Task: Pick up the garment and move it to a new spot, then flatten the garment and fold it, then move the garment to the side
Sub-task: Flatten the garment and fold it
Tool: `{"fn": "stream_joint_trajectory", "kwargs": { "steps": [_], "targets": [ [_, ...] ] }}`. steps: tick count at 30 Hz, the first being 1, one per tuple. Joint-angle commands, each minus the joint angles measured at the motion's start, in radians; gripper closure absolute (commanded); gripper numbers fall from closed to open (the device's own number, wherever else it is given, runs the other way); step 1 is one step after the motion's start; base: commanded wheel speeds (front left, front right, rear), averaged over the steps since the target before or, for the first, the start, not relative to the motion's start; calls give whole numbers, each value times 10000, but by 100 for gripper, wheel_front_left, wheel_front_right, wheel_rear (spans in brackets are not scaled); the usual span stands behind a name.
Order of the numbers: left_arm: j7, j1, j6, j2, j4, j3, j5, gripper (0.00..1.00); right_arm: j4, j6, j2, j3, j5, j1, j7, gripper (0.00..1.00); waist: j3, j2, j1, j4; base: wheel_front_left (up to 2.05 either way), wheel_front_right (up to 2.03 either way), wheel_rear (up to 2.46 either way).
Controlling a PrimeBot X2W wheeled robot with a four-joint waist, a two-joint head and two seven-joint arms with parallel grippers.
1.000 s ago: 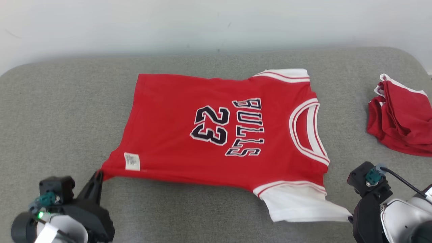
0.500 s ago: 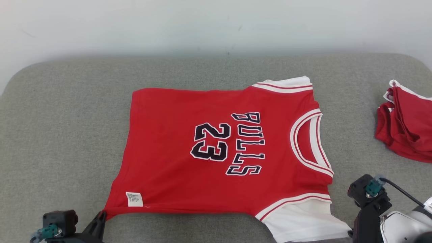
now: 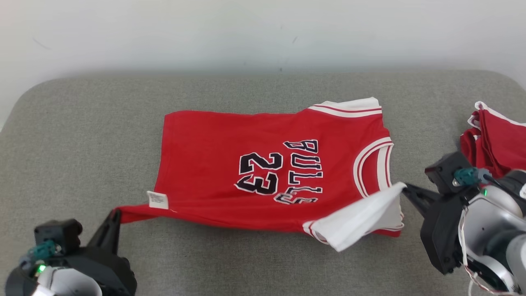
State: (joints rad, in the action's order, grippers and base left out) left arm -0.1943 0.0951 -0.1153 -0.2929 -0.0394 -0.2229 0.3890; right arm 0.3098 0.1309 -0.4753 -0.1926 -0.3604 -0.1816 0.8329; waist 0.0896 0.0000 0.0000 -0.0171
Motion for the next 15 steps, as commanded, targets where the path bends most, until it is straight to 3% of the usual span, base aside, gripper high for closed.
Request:
{"fn": "stream_joint_trajectory", "kwargs": {
  "steps": [1,15],
  "targets": [
    [67,218,-79,-127,-85,121,-82,100,-220,-6,-40,-110,87,-297,-322,100,-34,0,0,-13,0,0,0],
    [416,1906,-381,-820,-867,661,-511,100,-2594,-6,714,-1116,632,-2989,-2875,100,-108,0,0,62,0,0,0]
  ]
}}
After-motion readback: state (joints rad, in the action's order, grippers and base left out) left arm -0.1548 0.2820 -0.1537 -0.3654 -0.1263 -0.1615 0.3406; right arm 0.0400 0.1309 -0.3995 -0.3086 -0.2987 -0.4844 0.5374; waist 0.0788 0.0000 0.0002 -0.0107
